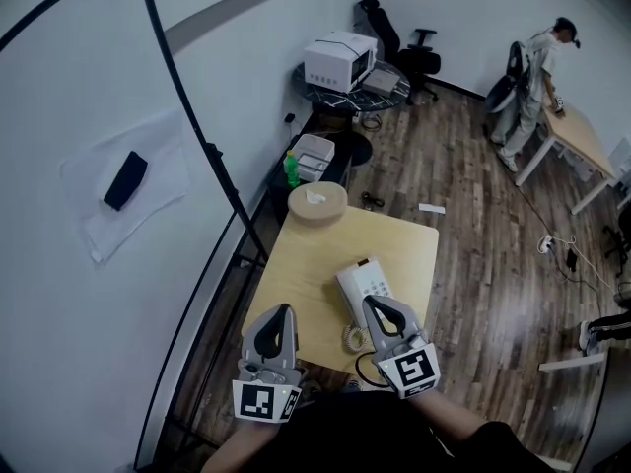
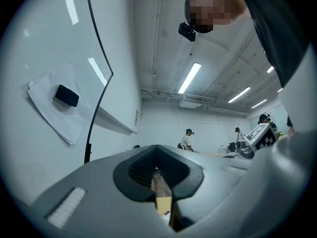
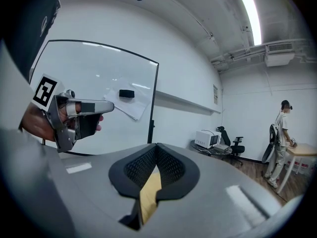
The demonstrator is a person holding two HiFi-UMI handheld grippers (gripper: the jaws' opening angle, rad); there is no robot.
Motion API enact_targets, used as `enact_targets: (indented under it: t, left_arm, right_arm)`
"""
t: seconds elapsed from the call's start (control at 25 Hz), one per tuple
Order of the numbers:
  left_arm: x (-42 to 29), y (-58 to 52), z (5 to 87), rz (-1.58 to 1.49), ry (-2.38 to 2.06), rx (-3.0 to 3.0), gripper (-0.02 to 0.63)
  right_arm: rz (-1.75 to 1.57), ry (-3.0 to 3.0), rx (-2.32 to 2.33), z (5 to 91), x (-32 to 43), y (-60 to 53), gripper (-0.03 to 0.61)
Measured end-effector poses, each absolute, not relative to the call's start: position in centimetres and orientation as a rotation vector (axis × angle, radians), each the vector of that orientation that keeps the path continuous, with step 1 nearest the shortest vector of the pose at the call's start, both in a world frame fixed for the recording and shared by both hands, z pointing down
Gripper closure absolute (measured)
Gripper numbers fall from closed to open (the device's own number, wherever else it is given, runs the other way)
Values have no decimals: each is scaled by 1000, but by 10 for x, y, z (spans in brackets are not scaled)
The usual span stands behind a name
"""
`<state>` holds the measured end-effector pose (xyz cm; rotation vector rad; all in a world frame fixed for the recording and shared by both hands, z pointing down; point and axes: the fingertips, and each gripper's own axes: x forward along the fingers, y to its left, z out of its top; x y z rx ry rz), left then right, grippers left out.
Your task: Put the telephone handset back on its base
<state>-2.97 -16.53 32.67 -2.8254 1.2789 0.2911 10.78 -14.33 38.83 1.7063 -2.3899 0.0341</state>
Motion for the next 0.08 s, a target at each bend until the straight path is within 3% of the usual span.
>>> enact_targets:
  t: [0.08]
  left_arm:
    - [-29,-165,325,294,1278,-2828,614]
  right_arm:
    - [41,-2393,1702,387,106,-143,571]
